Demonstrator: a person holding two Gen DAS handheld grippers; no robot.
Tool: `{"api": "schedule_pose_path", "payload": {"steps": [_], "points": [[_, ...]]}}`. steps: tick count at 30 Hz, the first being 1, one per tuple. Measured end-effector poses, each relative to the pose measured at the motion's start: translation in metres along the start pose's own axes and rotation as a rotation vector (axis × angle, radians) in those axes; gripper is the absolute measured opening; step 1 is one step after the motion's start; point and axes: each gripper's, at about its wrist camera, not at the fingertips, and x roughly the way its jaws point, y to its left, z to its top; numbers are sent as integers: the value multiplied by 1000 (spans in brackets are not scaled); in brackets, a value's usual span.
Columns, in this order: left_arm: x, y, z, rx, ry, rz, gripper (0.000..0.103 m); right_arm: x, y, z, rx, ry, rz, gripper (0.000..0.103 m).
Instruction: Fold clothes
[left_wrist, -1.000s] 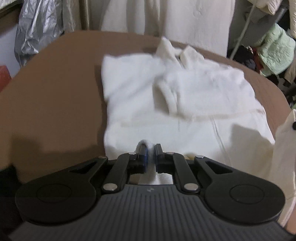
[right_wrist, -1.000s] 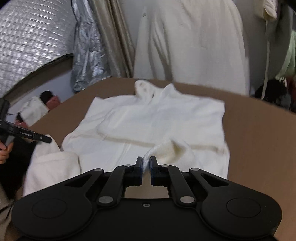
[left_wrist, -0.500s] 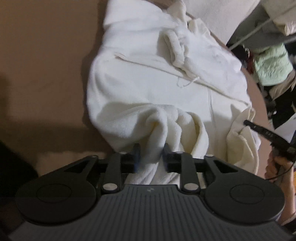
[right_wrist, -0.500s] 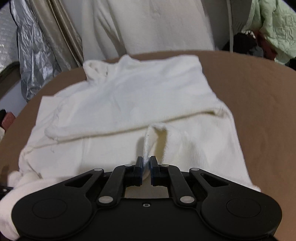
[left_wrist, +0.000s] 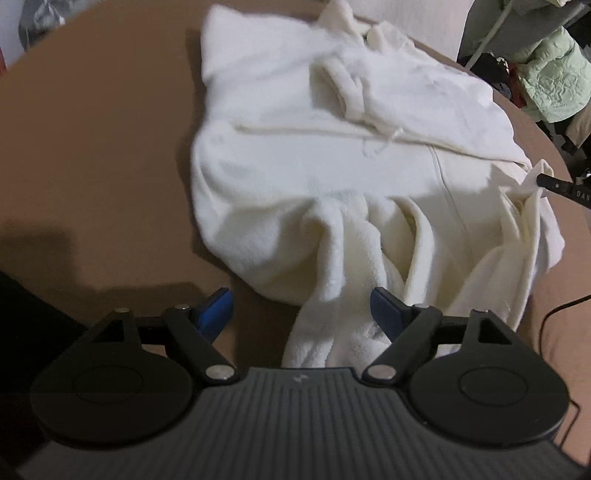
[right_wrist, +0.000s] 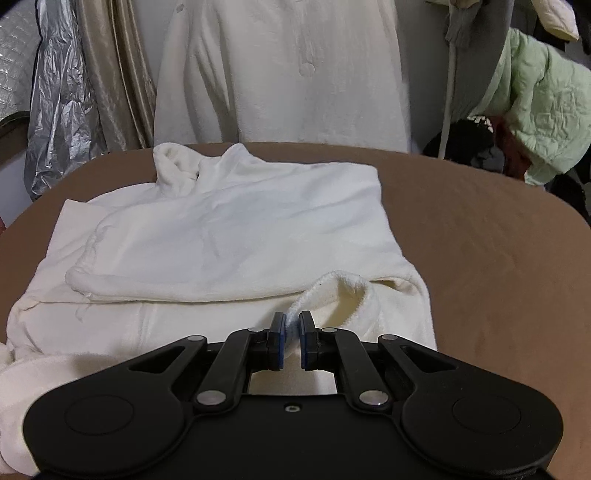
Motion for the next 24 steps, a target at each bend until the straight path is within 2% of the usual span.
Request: {"api": "schedule_pose_path", "payload": {"steps": [4, 8, 10, 12, 15, 16, 18, 19, 20, 22, 23, 24], "points": [[3, 8, -2, -18, 21, -17, 86, -5, -3, -4, 0, -6, -3, 8], [16, 22, -7, -101, 50, -55, 88, -8, -9, -6, 22, -28, 19, 9], [23, 29, -10, -143, 64, -73, 96, -8, -13, -6, 55, -30, 24, 9], [30, 36, -12, -185, 78, -92, 97, -9, -16, -7, 73, -32, 28, 9], [25, 37, -17, -250, 52, -162, 97, -10, -16, -9, 81, -46, 34, 9], [22, 30, -17, -228, 50, -211, 96, -10, -16, -10, 83, -46, 31, 9], [18, 10, -14, -139, 52, -304, 80, -10, -16, -11, 89, -40, 11, 9], [15, 0, -14, -88, 44, -315, 57, -12, -15, -11, 89, -34, 0, 9], [10, -11, -14, -33, 27, -294, 48, -14, -14, -9, 80, -27, -10, 9], [1, -26, -16, 54, -15, -242, 42, -18, -9, -3, 45, -1, -28, 9], [0, -27, -17, 63, -22, -229, 36, -18, -8, -1, 32, 28, -31, 10], [-1, -26, -17, 57, -21, -225, 36, -14, -8, 1, 25, 76, -26, 10]]}}
